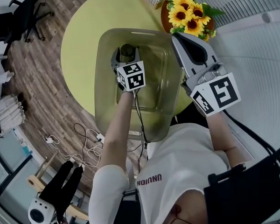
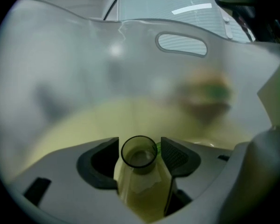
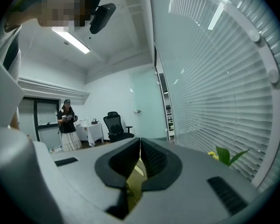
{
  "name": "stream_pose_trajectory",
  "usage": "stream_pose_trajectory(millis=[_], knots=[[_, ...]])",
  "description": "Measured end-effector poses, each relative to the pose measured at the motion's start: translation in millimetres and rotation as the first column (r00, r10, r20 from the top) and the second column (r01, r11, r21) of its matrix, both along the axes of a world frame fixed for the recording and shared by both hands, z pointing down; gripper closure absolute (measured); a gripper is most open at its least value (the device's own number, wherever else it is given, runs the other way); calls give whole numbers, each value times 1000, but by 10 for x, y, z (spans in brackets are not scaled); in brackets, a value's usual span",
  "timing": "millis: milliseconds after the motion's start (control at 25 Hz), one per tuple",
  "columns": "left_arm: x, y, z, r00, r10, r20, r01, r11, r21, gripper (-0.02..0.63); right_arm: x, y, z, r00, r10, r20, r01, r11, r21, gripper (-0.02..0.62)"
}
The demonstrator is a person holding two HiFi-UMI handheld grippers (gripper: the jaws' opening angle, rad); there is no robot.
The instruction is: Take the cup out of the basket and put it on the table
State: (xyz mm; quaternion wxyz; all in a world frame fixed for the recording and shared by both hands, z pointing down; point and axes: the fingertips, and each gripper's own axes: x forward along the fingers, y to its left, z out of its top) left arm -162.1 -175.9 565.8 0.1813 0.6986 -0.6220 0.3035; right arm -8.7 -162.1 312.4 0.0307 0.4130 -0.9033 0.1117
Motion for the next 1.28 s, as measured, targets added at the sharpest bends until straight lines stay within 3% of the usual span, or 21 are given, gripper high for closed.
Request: stream_pose_trajectory(millis=[320,1280], knots=[[-1,58,105,1000,19,-22,-20,999,-43,324,20,15,18,1000,6,-1,-6,1000,-7,574],[11,6,133,998,29,-48,-29,1000,-7,353,48,-12,33,1000,7,-11,-7,1000,-7,574]])
